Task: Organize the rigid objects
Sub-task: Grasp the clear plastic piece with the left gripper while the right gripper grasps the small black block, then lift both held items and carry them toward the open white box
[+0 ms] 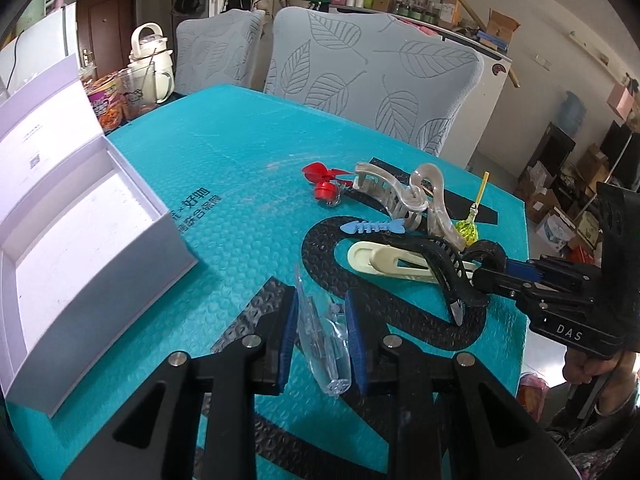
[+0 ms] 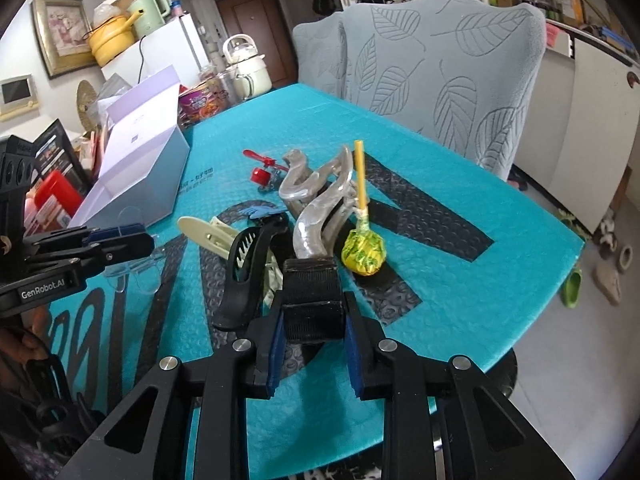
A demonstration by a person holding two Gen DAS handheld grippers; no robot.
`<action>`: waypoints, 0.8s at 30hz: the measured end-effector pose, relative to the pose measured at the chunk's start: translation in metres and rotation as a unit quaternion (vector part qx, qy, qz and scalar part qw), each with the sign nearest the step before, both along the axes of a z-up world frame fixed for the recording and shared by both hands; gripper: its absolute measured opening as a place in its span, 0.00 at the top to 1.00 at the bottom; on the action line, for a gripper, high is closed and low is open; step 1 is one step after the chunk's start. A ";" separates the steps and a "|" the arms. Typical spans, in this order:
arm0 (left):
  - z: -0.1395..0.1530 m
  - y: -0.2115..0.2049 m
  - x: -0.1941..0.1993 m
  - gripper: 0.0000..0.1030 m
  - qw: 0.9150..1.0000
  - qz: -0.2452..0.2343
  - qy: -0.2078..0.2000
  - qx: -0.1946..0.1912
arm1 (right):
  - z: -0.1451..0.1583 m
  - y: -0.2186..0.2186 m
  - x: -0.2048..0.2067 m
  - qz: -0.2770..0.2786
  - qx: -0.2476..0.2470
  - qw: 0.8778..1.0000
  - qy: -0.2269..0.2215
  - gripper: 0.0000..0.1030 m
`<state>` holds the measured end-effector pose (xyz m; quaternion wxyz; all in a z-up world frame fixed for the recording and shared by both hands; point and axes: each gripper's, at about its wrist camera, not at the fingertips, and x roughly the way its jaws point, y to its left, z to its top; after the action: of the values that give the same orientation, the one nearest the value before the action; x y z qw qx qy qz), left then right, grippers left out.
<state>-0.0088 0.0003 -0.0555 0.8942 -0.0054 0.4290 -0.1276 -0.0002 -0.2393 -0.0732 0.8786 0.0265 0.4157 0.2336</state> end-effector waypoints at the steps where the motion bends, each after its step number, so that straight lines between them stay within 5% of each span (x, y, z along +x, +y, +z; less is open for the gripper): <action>1: 0.000 0.000 -0.002 0.77 1.000 0.001 0.000 -0.001 | 0.001 -0.001 -0.001 -0.002 0.000 1.000 -0.001 0.75; 15: 0.002 -0.003 -0.023 0.77 1.000 0.022 -0.012 0.000 | 0.012 -0.013 -0.018 -0.018 0.021 0.999 -0.017 0.75; 24: -0.015 -0.010 -0.023 0.77 0.999 0.026 0.015 0.017 | 0.003 -0.018 -0.016 -0.034 0.008 0.999 -0.001 0.73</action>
<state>-0.0318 -0.0102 -0.0705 0.8907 -0.0036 0.4441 -0.0967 -0.0164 -0.2575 -0.0699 0.8862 0.0473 0.4116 0.2073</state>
